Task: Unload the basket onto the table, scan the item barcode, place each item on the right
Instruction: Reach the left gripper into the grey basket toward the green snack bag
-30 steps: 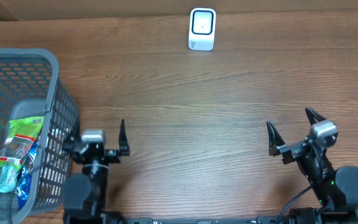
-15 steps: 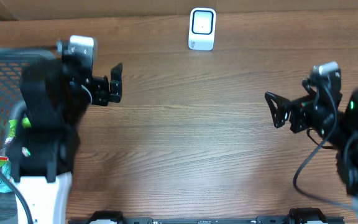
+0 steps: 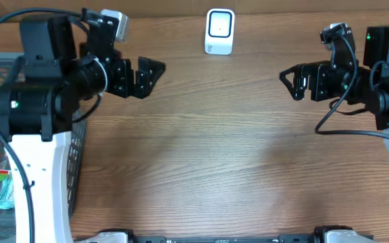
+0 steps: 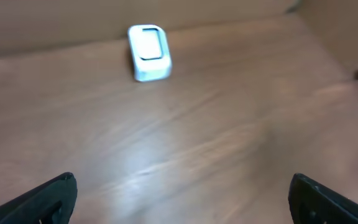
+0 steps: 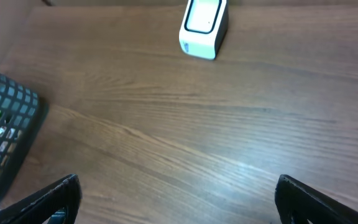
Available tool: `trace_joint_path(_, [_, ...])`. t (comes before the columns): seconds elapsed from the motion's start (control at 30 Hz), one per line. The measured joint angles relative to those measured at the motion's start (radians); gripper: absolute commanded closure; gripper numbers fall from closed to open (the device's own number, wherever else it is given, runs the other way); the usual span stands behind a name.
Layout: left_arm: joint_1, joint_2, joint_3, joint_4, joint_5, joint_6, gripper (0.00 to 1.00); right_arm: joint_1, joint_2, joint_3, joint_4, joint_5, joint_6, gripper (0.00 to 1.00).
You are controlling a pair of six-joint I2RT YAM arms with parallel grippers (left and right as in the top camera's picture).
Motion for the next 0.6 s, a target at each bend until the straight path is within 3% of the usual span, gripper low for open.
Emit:
trace_joint_path(0.13, [0.0,0.013,0.0,-0.003,0.092,-0.045,0.0,0.0,0.001,0.0,0.026,0.001,0.007,0.0])
trace_joint_path(0.3, [0.0,0.013,0.002,-0.006,0.105,-0.092,0.0,0.0,0.002,0.0,0.029,0.001,0.008,0.0])
trace_joint_path(0.43, [0.011,0.018,0.08,-0.133,-0.033,-0.169,0.0,0.0,0.002,0.0,0.024,0.002,0.011,0.0])
trace_joint_path(0.6, [0.127,0.012,0.266,-0.338,-0.353,-0.322,0.0,0.0,0.002,0.0,-0.008,0.002,0.011,0.0])
